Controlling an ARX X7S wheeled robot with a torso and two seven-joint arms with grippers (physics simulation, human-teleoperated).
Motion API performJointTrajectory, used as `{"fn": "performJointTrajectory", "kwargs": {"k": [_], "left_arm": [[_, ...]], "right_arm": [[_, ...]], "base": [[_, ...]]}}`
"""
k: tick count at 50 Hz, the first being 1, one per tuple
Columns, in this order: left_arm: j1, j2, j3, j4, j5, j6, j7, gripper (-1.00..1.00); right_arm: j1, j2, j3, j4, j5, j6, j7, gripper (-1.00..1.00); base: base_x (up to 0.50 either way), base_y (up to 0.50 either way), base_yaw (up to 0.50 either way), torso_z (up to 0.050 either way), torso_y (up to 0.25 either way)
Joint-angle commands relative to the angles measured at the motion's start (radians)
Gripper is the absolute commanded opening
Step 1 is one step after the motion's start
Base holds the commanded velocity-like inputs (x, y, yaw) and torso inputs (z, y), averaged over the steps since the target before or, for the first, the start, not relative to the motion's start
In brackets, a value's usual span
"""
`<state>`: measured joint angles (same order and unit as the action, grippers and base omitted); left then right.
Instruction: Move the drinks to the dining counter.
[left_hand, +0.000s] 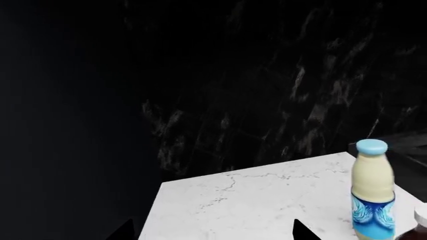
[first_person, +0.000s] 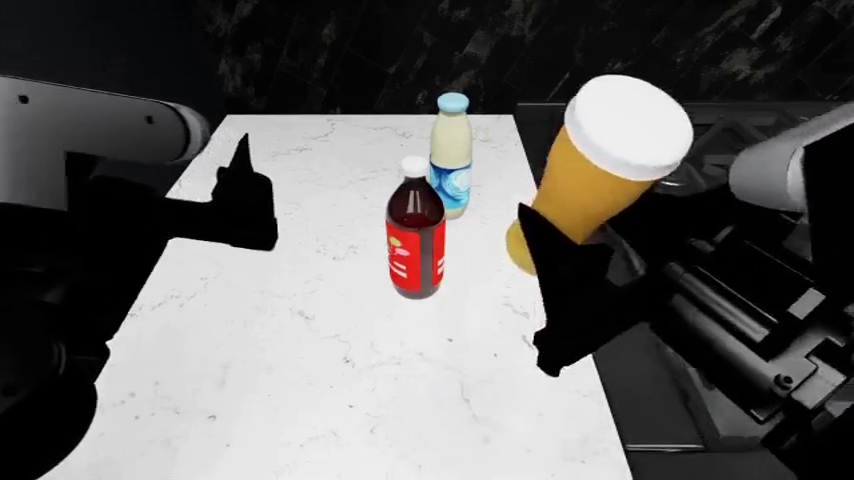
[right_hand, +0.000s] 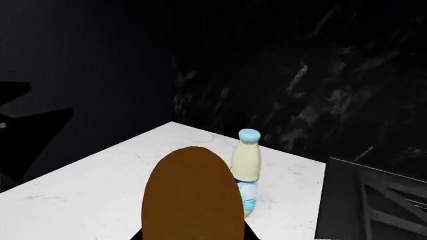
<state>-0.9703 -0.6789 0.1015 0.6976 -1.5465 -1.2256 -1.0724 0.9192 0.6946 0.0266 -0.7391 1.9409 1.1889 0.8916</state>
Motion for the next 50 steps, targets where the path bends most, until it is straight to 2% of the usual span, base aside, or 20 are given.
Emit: {"fn": "performJointTrajectory", "kwargs": {"k": [1,7,14,29,32,50], "left_arm": [[-0.020,0.016,0.025,-0.041,-0.136,0.008,0.021,1.00],[-0.059,0.023,0.063,-0.088,-0.259,0.016,-0.001,1.00],[-0.097,0.025,0.060,-0.119,-0.388,0.070,-0.021,1.00],[-0.097,0.060,0.060,-0.152,-0.608,0.187,-0.008,1.00],[-0.115,0.047,0.097,-0.170,-0.649,0.185,-0.030,1.00],[-0.123,0.070,0.183,-0.194,-0.613,0.174,-0.070,1.00]], "right_arm": [[0.241,0.043,-0.058,-0.014,0.023,-0.084,0.236,-1.00],[0.278,0.050,-0.090,-0.013,0.019,-0.073,0.264,-1.00],[0.225,0.064,-0.058,-0.016,-0.026,-0.062,0.229,-1.00],[0.211,0.074,-0.049,-0.027,-0.057,-0.057,0.214,-1.00],[0.204,0.071,-0.047,-0.029,-0.062,-0.058,0.207,-1.00],[0.174,0.076,-0.044,-0.045,-0.080,-0.051,0.166,-1.00]], "base": [[0.00,0.00,0.00,0.000,0.000],[0.00,0.00,0.00,0.000,0.000],[0.00,0.00,0.00,0.000,0.000],[0.00,0.00,0.00,0.000,0.001],[0.00,0.00,0.00,0.000,0.000],[0.00,0.00,0.00,0.000,0.001]]}}
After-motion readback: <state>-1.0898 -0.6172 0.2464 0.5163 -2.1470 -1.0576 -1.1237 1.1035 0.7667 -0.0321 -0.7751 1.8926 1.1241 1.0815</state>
